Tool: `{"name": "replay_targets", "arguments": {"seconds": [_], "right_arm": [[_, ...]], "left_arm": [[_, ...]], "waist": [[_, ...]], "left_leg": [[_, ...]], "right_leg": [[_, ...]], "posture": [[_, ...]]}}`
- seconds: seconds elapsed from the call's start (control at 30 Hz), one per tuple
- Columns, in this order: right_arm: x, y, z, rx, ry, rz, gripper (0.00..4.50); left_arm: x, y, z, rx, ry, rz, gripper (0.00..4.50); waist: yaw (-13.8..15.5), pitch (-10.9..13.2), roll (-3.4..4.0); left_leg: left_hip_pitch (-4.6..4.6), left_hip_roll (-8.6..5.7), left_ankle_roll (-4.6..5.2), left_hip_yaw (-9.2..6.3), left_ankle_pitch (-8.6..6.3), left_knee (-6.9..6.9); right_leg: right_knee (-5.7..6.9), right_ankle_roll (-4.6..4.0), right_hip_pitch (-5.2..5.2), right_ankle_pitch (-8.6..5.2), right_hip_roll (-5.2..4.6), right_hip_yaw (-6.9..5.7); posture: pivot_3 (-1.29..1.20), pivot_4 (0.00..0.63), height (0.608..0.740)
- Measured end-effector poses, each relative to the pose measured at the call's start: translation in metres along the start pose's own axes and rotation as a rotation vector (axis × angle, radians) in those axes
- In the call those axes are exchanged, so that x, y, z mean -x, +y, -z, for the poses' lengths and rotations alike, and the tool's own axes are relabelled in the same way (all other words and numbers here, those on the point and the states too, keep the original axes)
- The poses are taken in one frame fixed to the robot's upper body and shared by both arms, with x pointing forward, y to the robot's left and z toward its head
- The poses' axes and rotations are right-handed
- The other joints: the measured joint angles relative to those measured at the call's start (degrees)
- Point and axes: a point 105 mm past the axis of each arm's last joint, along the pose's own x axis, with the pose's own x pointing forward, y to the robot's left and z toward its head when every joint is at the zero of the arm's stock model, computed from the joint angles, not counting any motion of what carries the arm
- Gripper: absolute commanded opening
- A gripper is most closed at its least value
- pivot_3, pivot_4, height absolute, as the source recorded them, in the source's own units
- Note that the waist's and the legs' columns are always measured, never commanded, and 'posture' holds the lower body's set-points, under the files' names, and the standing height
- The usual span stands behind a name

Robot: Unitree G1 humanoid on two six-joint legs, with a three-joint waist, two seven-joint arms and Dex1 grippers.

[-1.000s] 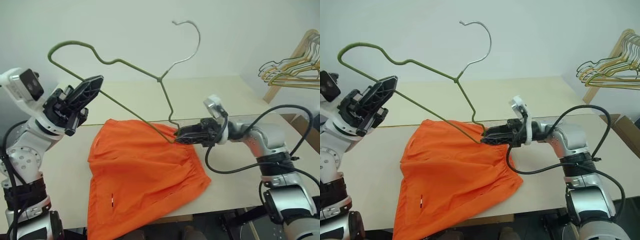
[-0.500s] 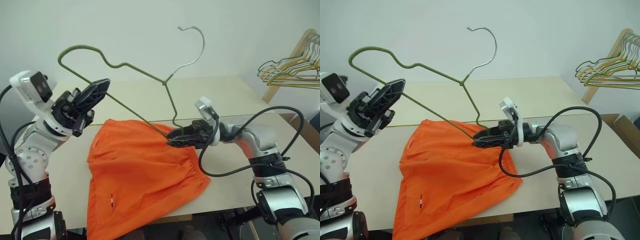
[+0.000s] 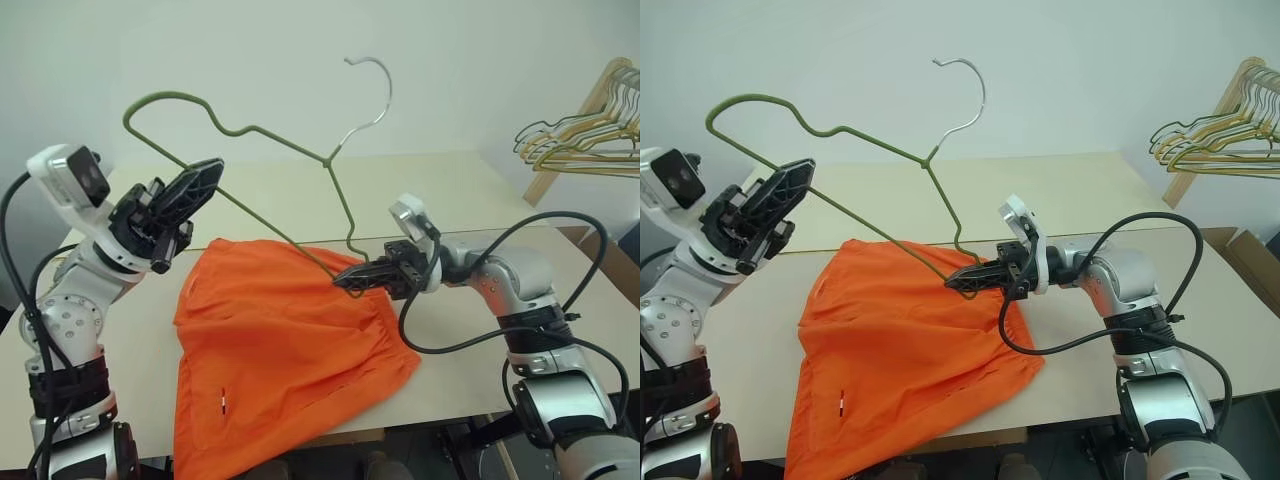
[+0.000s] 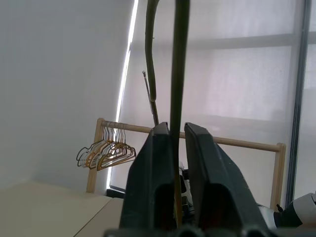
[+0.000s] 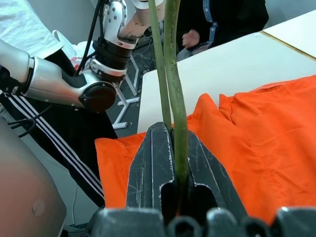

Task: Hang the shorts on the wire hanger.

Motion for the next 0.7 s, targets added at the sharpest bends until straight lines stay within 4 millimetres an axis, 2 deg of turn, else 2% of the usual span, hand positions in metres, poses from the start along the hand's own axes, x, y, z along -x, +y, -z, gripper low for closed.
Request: {"name": "replay_targets", "arguments": {"seconds": [0.13, 0.23, 0.27, 0.3, 0.33, 0.4, 0.5, 0.63, 0.7], "right_arm": [[0.0, -0.002, -0.004, -0.018, -0.05, 0.019, 0.0], [0.008, -0.002, -0.013, -0.035, -0.127, 0.054, 0.0], [0.011, -0.001, -0.014, -0.04, -0.145, 0.066, 0.0], [0.017, -0.001, -0.016, -0.052, -0.175, 0.093, 0.0], [0.022, -0.001, -0.015, -0.07, -0.181, 0.113, 0.0], [0.036, 0.001, -0.004, -0.144, -0.179, 0.179, 0.0], [0.069, 0.001, 0.025, -0.304, -0.157, 0.327, 0.0], [0.119, 0.034, 0.078, -0.522, 0.025, 0.488, 0.0], [0.131, 0.047, 0.086, -0.606, 0.038, 0.481, 0.0]], "left_arm": [[0.009, 0.007, 0.028, 0.072, 0.119, -0.063, 2.78], [0.027, 0.016, 0.059, 0.127, 0.246, -0.163, 3.57], [0.032, 0.018, 0.066, 0.13, 0.28, -0.187, 3.9], [0.043, 0.02, 0.082, 0.134, 0.353, -0.235, 4.3], [0.049, 0.022, 0.091, 0.144, 0.391, -0.26, 4.46], [0.056, 0.023, 0.102, 0.079, 0.494, -0.282, 4.46], [0.069, 0.024, 0.104, -0.039, 0.623, -0.291, 4.46], [0.071, 0.007, 0.115, -0.245, 0.838, -0.115, 4.46], [0.071, 0.002, 0.119, -0.291, 0.882, -0.051, 4.46]], "waist": [[-0.12, -0.01, 0.01], [-0.16, 0.0, 0.02], [-0.17, -0.01, 0.02], [-0.18, 0.0, 0.02], [-0.16, 0.0, 0.02], [0.17, -0.01, 0.01], [0.28, -0.01, 0.03], [0.57, -0.01, 0.28], [-0.03, -0.03, 0.37]], "left_leg": [[0.01, 0.0, 0.0, 0.0, 0.0, 0.0], [0.01, 0.0, 0.0, 0.0, 0.0, 0.0], [0.01, 0.0, 0.01, 0.01, -0.01, 0.0], [0.0, 0.0, 0.01, 0.01, -0.01, 0.0], [-0.02, 0.01, 0.02, 0.0, -0.01, 0.0], [-0.07, 0.03, 0.04, -0.1, -0.03, 0.0], [-0.2, 0.01, 0.08, -0.07, -0.05, 0.0], [-0.33, 0.02, 0.5, -0.05, -0.29, 0.0], [-0.26, 0.11, 0.6, 0.08, -0.34, 0.01]], "right_leg": [[0.02, 0.0, -0.01, 0.0, 0.01, 0.01], [0.01, 0.0, -0.01, 0.0, 0.01, 0.01], [0.0, 0.0, 0.0, 0.0, 0.01, 0.01], [-0.01, 0.0, 0.0, 0.0, 0.0, 0.01], [-0.01, 0.0, -0.01, 0.0, -0.01, 0.01], [-0.07, -0.01, 0.03, 0.0, -0.03, -0.11], [-0.12, -0.01, -0.04, 0.0, -0.11, -0.12], [-0.26, -0.01, -0.05, 0.0, -0.25, -0.19], [-0.25, -0.02, 0.01, 0.02, -0.37, -0.08]], "posture": [[0.04, 0.0, 0.74], [0.02, 0.0, 0.74], [0.01, 0.0, 0.74], [0.01, 0.0, 0.74], [0.01, 0.0, 0.74], [0.01, 0.0, 0.74], [-0.01, 0.0, 0.74], [-0.03, 0.0, 0.74], [-0.04, 0.0, 0.74]]}}
